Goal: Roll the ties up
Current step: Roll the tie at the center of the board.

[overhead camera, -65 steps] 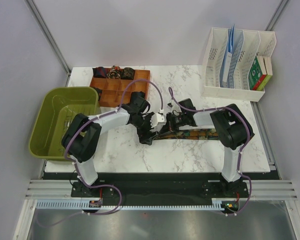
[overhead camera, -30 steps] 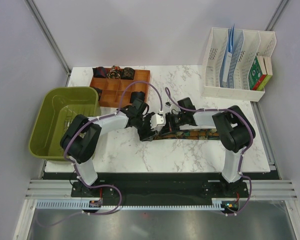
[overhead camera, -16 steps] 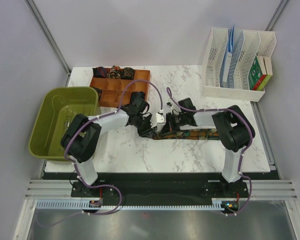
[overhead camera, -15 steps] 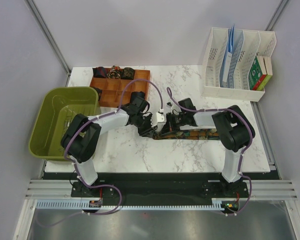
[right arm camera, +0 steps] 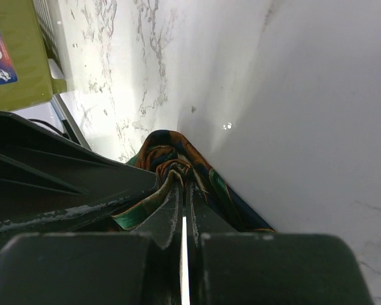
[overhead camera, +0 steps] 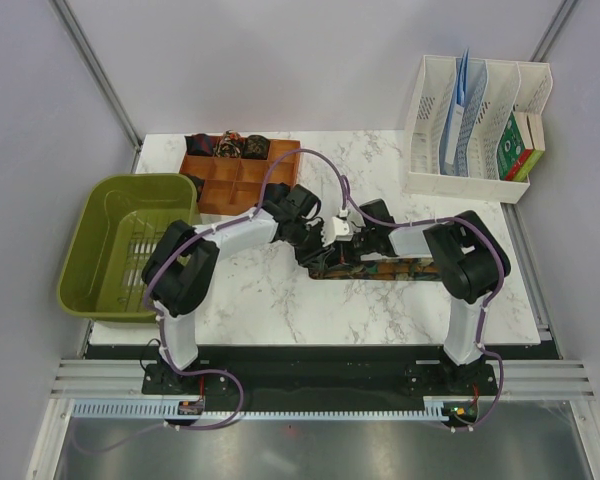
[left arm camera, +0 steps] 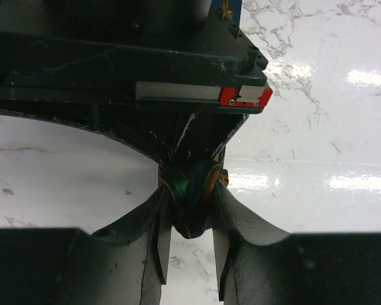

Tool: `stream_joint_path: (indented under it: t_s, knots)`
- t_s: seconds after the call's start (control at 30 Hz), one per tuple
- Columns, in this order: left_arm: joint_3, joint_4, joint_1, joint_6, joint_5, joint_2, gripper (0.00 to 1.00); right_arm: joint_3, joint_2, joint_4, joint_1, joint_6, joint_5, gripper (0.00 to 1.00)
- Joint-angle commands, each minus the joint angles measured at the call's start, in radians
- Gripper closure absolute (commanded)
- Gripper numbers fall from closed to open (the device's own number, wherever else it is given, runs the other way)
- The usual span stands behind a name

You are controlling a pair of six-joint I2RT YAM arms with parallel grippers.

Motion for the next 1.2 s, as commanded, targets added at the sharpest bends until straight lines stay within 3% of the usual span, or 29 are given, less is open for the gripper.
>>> stream_joint_path:
  t_s: [0.0,0.13,0.4,0.63,0.73,0.83,0.93,1.17]
  knots:
    - [0.055,-0.012,-0.042,-0.051,0.003,0.065,0.65,-0.024,0.023,0.029,-0.003,0.022,0.048,0.96]
    - [0.038,-0.045,-0.056,-0.021,-0.031,0.09,0.65,-0.018,-0.003,0.018,-0.032,0.032,0.014,0.87]
    - [0.069,-0.114,-0.102,0.029,-0.143,0.148,0.65,0.048,-0.046,-0.082,-0.075,0.012,-0.058,0.79]
    - [0.089,-0.163,-0.122,0.044,-0.223,0.202,0.65,0.098,-0.082,-0.249,-0.145,-0.062,-0.102,0.61]
    - [0.101,-0.181,-0.125,0.044,-0.232,0.219,0.65,0.095,-0.098,-0.33,-0.179,-0.103,-0.121,0.59]
    - [0.101,-0.184,-0.125,0.048,-0.221,0.217,0.64,0.065,-0.127,-0.323,-0.193,-0.1,-0.132,0.54]
    - [0.101,-0.19,-0.127,0.059,-0.208,0.216,0.62,0.004,-0.149,-0.204,-0.192,-0.027,-0.155,0.5]
    - [0.107,-0.193,-0.127,0.071,-0.201,0.222,0.57,-0.087,-0.126,-0.016,-0.169,0.11,-0.153,0.5]
